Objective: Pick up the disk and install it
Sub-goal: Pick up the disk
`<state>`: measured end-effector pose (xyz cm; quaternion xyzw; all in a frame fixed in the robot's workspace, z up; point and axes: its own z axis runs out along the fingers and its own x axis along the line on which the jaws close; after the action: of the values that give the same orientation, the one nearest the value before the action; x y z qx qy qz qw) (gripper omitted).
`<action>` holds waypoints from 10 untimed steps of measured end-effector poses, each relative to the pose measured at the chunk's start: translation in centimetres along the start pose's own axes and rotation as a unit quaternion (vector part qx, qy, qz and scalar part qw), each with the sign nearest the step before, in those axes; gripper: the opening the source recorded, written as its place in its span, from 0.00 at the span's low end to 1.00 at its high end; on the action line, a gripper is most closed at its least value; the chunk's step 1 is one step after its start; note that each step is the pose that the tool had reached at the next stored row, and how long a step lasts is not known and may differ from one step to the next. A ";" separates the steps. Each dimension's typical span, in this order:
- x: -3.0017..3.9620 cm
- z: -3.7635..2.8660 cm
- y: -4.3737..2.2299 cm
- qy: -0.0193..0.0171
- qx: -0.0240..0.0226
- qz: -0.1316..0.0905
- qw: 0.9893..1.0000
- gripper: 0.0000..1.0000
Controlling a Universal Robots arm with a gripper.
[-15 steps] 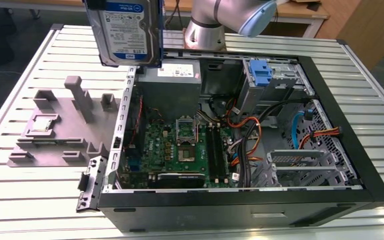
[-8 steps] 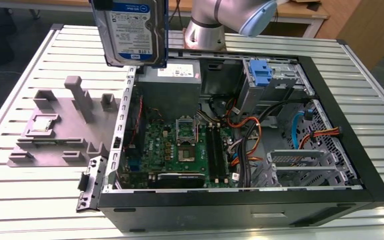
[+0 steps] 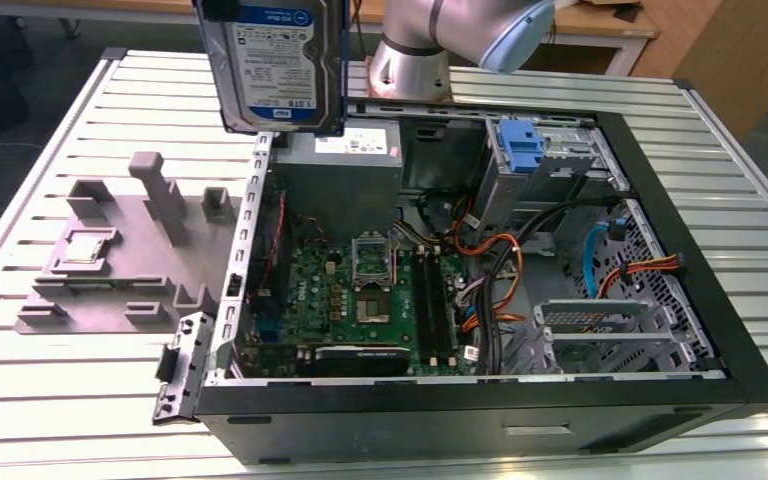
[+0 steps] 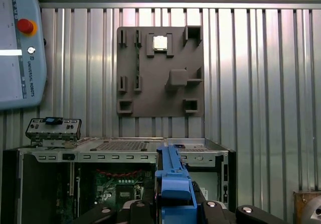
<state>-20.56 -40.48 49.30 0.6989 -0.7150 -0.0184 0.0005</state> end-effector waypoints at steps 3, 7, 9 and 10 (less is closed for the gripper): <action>0.00 -0.01 -0.23 0.000 0.000 0.000 1.000 0.37; -0.01 -0.01 -0.31 0.000 0.000 0.000 1.000 0.37; -0.01 -0.01 -0.34 0.000 0.000 0.000 1.000 0.37; -0.01 -0.01 -0.36 0.000 0.000 0.000 1.000 0.37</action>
<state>-20.20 -40.48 49.30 0.6989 -0.7150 -0.0184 0.0005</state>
